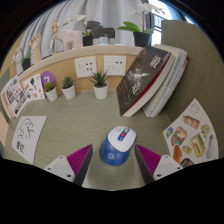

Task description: Arrange mouse

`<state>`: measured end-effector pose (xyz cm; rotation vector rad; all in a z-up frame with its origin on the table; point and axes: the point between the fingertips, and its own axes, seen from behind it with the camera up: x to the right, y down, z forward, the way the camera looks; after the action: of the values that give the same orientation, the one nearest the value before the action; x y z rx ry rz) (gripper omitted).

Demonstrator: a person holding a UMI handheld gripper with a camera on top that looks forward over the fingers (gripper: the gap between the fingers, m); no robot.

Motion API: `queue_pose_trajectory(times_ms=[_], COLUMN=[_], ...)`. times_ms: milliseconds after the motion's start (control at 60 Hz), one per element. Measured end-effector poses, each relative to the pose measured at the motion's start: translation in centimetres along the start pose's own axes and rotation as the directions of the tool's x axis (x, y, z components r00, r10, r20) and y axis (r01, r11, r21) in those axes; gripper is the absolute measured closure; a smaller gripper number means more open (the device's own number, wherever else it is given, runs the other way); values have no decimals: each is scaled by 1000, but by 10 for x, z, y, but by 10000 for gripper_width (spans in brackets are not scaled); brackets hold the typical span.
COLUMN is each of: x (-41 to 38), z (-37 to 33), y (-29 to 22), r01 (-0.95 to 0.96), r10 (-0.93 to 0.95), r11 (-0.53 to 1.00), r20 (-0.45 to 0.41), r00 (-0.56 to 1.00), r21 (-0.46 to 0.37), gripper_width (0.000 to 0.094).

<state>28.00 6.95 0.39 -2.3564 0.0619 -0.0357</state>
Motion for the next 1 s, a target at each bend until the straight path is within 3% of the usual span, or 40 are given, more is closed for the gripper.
queue_pose_trajectory(times_ms=[333,467,550,800,900,1000], x=[-16,-14,-12,-10,-12,-26], z=[44,52,54,55,50,20], y=[-31,-30,-30,-29,-31,-69], r01=[46,41,31,10,-5,-40], r10=[-42,-37,-27,-7,2,34], r11=[998,997,997,992,986,994], r20=[64,56,55,18,-21,-52], r00=[997,998,998,1000,1000,998], r21=[-52,-71,-74,-125,-168,-103], gripper_width=[151,271,413,558,573,571])
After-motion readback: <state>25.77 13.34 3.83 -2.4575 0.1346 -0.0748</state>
